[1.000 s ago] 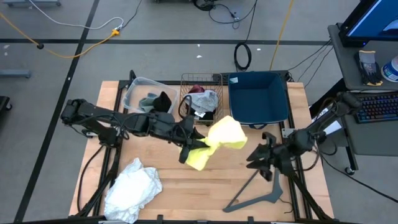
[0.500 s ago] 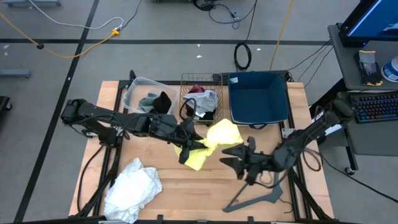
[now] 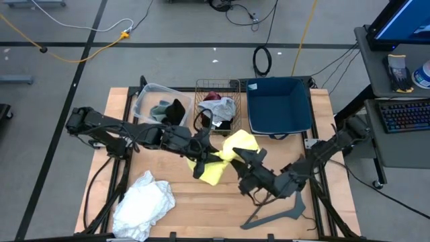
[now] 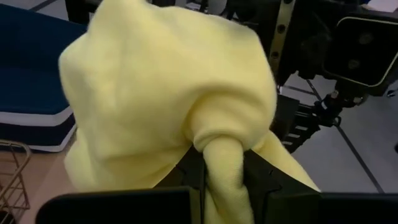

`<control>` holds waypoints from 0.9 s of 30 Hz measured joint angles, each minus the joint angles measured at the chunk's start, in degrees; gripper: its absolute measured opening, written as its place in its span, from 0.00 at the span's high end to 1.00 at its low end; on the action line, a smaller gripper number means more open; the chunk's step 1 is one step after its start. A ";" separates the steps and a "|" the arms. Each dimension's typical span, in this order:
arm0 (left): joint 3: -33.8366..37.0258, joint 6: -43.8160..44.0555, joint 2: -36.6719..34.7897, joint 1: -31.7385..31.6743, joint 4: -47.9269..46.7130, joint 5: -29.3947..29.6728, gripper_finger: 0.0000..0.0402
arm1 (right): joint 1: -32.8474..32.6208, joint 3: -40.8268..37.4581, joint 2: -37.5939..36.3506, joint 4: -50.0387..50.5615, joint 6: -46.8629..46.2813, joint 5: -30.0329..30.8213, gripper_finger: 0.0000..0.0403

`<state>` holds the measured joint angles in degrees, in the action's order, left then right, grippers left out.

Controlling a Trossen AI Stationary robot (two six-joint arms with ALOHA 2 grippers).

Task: Pick & Place Cloths
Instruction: Put the yellow cloth into the blue bin

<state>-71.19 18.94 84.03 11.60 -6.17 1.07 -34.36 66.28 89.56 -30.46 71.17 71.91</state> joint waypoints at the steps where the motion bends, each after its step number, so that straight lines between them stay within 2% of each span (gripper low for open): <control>1: 0.02 0.02 0.00 0.23 -0.19 0.08 0.89 | 0.55 0.00 0.19 0.39 -0.32 0.83 0.24; 6: 0.06 -0.22 0.00 1.28 -0.60 1.50 0.89 | 2.42 0.00 0.37 2.66 -3.52 4.43 0.24; 15: 0.06 -1.13 0.00 2.48 -1.06 2.12 0.89 | 3.81 -0.02 0.39 12.43 -13.70 4.21 0.24; 27: 0.06 -6.80 0.00 3.23 -4.10 0.36 0.89 | 4.24 -0.04 0.30 20.25 -25.02 -11.41 0.24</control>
<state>-71.13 12.14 84.03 14.83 -10.26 1.43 -30.12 66.24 89.87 -10.21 46.15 60.50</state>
